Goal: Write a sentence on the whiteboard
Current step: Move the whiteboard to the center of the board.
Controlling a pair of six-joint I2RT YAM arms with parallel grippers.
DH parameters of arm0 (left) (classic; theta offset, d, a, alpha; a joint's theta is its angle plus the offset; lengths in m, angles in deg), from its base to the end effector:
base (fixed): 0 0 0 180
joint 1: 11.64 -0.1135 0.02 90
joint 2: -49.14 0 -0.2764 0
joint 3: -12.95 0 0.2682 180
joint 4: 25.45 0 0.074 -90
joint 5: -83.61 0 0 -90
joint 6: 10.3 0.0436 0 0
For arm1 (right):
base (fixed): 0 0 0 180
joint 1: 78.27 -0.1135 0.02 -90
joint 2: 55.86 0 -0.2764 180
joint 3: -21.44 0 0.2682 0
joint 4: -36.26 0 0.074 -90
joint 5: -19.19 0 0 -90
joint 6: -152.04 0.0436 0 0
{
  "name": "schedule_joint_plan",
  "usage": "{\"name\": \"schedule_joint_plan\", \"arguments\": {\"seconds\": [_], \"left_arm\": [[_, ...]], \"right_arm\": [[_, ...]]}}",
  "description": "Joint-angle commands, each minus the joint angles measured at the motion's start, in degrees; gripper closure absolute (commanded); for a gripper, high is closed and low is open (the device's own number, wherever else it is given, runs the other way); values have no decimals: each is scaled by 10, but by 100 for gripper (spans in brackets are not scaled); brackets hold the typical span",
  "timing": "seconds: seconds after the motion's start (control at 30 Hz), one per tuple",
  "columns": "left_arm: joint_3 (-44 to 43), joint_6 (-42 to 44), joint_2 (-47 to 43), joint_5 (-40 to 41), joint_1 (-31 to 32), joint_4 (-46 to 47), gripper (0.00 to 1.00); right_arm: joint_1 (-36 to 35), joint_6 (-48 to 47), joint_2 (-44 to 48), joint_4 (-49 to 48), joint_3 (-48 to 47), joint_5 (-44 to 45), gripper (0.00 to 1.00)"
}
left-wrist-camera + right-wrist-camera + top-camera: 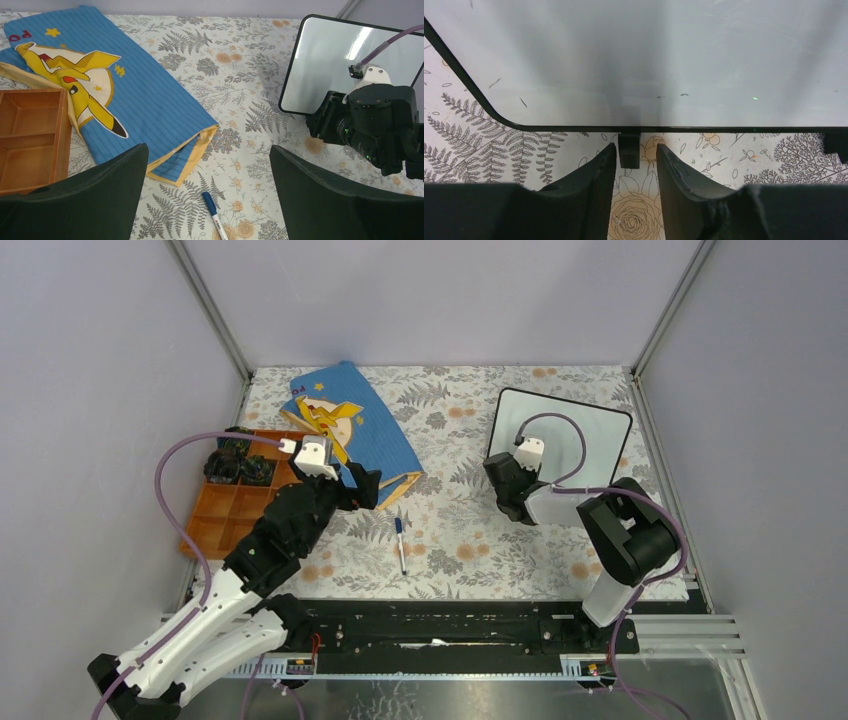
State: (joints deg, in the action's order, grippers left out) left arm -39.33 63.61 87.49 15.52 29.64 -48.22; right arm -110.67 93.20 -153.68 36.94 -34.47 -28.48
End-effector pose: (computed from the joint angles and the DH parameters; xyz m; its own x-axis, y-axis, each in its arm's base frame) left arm 0.1435 -0.1043 0.3320 -0.2038 -0.1632 -0.9653 0.2899 0.9317 -0.2188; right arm 0.2989 0.1549 0.1363 -0.4773 0.1501 -0.8658 0.3149 0.9491 -0.0090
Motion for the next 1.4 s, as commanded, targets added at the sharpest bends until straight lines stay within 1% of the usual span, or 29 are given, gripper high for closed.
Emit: {"name": "schedule_joint_plan", "arguments": {"seconds": [0.0,0.23,0.43,0.67,0.93,1.07,1.13,1.37], "left_arm": [[7,13,-2,-2,6,39,1],[8,14,-3,-4,7,40,1],[9,14,-3,-6,8,40,1],[10,15,-7,-5,8,40,1],[10,15,-8,-8,9,42,1],[10,14,-9,-11,9,42,1],[10,14,-10,-12,8,41,1],[10,13,-12,-14,10,40,1]], "right_arm": [[5,-12,-8,-27,-24,5,59],[6,-18,-10,-33,-14,1,67],[5,-29,-10,-35,-14,-2,71],[5,-40,-8,-33,-13,-10,79],[5,-60,16,-30,8,-27,94],[0,-63,39,-26,28,-37,98],[-7,-64,55,-22,40,-37,100],[-57,-57,104,4,70,-27,100]]}}
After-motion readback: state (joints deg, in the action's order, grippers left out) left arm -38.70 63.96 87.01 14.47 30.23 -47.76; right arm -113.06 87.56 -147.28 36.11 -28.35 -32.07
